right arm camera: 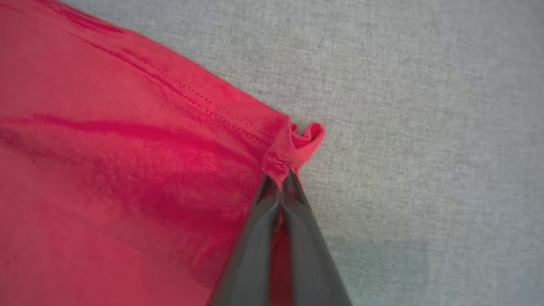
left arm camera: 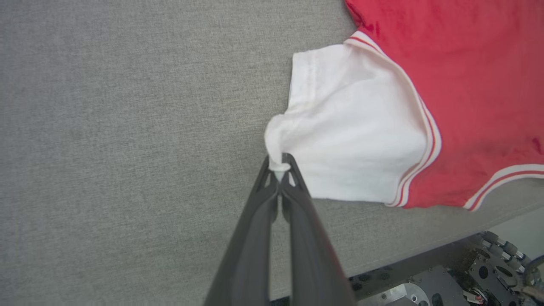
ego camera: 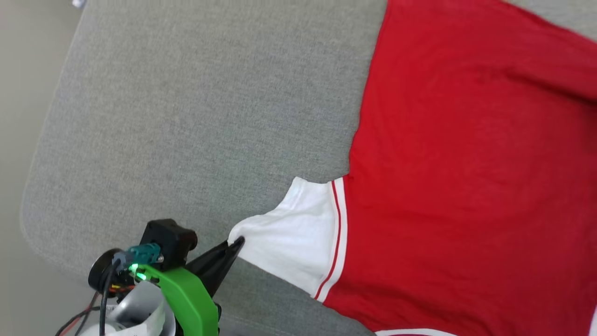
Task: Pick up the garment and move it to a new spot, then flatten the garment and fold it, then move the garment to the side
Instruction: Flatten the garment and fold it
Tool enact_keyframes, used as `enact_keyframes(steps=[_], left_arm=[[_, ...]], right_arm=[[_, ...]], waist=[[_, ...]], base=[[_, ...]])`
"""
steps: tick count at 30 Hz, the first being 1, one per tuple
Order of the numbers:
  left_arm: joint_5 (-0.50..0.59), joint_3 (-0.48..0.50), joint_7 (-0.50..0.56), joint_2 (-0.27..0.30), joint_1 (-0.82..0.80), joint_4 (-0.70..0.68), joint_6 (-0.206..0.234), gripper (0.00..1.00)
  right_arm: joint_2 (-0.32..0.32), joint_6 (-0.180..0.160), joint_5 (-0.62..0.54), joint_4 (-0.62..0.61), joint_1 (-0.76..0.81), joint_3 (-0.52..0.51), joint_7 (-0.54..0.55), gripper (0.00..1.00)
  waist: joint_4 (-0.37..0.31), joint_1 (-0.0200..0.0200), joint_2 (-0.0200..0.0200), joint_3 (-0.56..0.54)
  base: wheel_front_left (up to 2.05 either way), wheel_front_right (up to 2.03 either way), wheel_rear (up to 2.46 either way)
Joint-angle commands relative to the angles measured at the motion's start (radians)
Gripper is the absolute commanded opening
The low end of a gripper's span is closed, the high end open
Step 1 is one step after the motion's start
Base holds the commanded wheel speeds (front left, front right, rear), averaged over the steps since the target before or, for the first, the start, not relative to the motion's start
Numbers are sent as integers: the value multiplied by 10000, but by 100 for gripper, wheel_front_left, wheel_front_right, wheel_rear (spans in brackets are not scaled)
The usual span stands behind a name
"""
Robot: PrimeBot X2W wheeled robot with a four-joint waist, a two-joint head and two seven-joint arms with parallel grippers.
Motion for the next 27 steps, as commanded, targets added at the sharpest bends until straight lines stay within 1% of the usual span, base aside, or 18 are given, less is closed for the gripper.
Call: enact_keyframes(steps=[1, 6, 12, 16, 21, 27], left_arm=[[-11, -7, -15, 22, 155, 68, 85, 0], [-251, 27, -71, -57, 511, 293, 290, 0], [-505, 158, -278, -127, 956, 507, 533, 0], [-590, 205, -455, -172, 1239, 701, 658, 0], [-798, 247, -746, -438, 1533, 932, 783, 0], [-873, 272, -1078, -696, 1750, 1162, 908, 0]], right_arm=[[27, -7, 107, 104, 420, 73, -75, 0], [52, -7, 411, 20, 1557, 207, -73, 0], [-11, -7, 974, -681, 3017, 454, -57, 0], [41, -7, 1226, -1246, 3879, 417, 9, 0], [219, -7, 1495, -2123, 5082, 2, 193, 0], [564, -7, 1367, -3280, 6614, -706, 697, 0]], waist=[[-704, 0, 115, -958], [-1230, 0, 115, -1846], [-1858, 0, 115, -2703], [-2170, 0, 115, -3169], [-2426, 0, 115, -3673], [-2583, 0, 115, -4066]], base=[[0, 0, 0], [0, 0, 0], [0, 0, 0], [0, 0, 0], [0, 0, 0], [0, 0, 0]])
